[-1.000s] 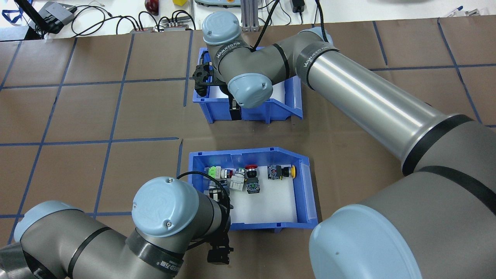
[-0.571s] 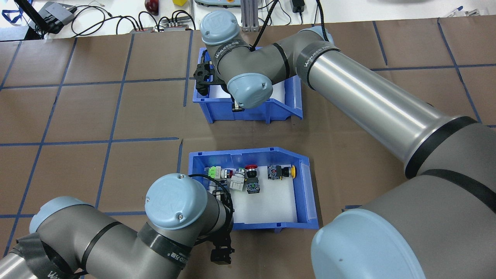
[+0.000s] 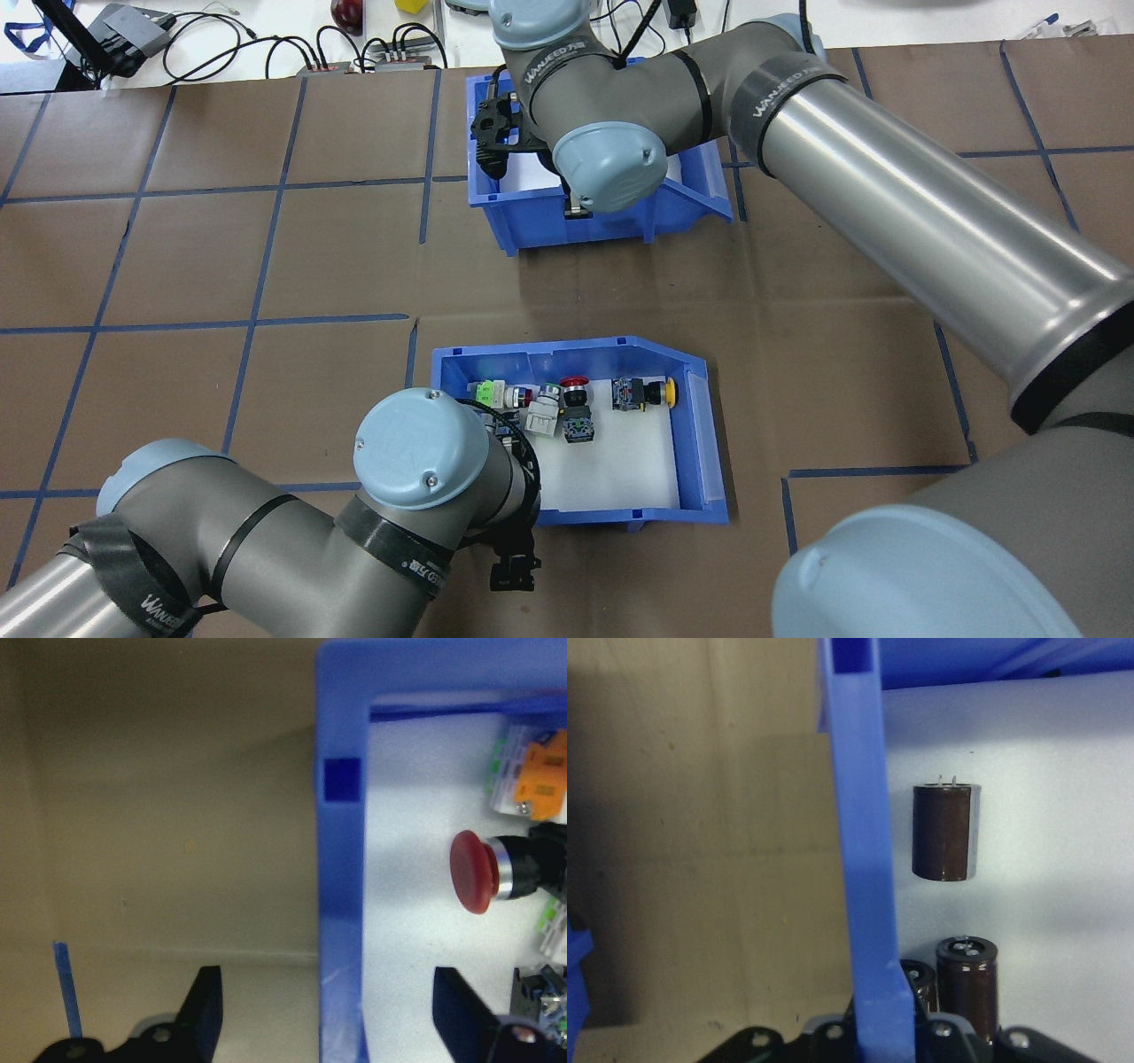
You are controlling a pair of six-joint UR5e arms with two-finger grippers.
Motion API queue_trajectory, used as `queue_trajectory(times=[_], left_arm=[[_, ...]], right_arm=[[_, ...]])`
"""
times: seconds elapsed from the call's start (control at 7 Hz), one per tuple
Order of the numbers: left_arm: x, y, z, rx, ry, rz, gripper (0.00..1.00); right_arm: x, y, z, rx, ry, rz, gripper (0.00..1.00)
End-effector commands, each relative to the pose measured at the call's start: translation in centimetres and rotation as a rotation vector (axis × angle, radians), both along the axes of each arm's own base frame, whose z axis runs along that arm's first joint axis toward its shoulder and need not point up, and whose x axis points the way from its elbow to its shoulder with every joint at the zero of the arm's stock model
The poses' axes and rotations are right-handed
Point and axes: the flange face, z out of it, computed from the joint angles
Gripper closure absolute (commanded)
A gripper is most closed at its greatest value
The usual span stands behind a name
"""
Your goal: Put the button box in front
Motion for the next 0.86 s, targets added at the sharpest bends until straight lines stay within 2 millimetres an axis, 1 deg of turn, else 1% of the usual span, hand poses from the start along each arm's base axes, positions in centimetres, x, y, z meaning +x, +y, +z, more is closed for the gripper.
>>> queue_trajectory(times=[0.0, 0.14, 0.29, 0.43, 0.57, 0.71], left_arm=[[-0.3, -0.6, -0.7, -0.003, 0.004, -0.006, 0.41], [-0.5, -0.7, -0.6, -0.019, 0.014, -0.01, 0.62], [-0.8, -1.4, 0.3, -0.104, 0.057, -0.004, 0.9], [-0.9, -1.6, 1.0, -0.134, 0.072, -0.004, 1.0], [-0.5, -2.0, 2.7, -0.18, 0.08, -0.021, 1.0], [-0.2, -3.6, 4.2, -0.223, 0.076, -0.066, 1.0]], right_arm=[[-9.0, -1.9, 1.9, 0.027, 0.028, -0.013, 0.92], [-13.8, -2.3, 1.6, 0.049, 0.03, -0.005, 0.92], [-19.2, -2.4, 2.8, 0.047, 0.029, -0.005, 0.92], [-24.0, -1.8, 3.7, 0.05, 0.029, -0.015, 0.92], [-27.9, -1.0, 3.3, 0.069, 0.002, -0.013, 0.92], [-31.7, -0.4, 4.1, 0.065, -0.022, -0.009, 0.92]])
